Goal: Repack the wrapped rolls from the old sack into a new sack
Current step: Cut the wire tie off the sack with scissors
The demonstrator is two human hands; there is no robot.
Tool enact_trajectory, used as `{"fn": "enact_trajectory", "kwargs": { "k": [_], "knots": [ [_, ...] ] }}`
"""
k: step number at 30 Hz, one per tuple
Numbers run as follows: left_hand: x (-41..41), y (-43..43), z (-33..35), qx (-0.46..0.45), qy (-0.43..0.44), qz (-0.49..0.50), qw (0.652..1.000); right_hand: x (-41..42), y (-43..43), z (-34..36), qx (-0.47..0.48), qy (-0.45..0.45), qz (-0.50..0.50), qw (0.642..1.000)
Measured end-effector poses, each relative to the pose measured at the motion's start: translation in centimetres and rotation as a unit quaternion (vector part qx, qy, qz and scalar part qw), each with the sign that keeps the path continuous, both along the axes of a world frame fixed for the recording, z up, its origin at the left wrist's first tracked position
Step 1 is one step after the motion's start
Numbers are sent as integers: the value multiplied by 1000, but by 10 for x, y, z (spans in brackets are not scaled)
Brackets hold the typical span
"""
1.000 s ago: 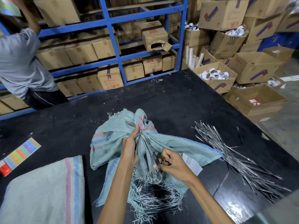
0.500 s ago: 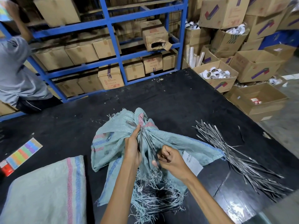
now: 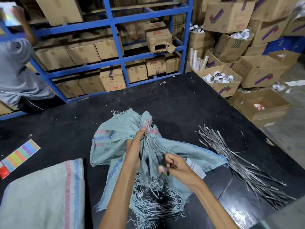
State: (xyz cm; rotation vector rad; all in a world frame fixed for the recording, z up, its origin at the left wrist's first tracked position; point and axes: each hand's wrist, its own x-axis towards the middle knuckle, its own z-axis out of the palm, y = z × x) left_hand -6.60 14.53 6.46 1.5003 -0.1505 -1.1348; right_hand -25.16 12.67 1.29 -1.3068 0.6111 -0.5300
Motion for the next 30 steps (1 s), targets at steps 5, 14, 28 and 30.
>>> {"fn": "enact_trajectory", "kwargs": {
  "k": [5,14,28,30],
  "knots": [
    [1,5,-2,0,-25,-20,999,-6,2,-2,30,10,9,999],
    [3,7,7,-47,5,9,999,-13,-4,8,27,6,41,999],
    [10,10,0,-45,72,-63,994,-10,-4,6,8,19,12,1000],
    [5,9,-2,-74,80,-63,992,-3,-3,7,30,20,0,999]
  ]
}}
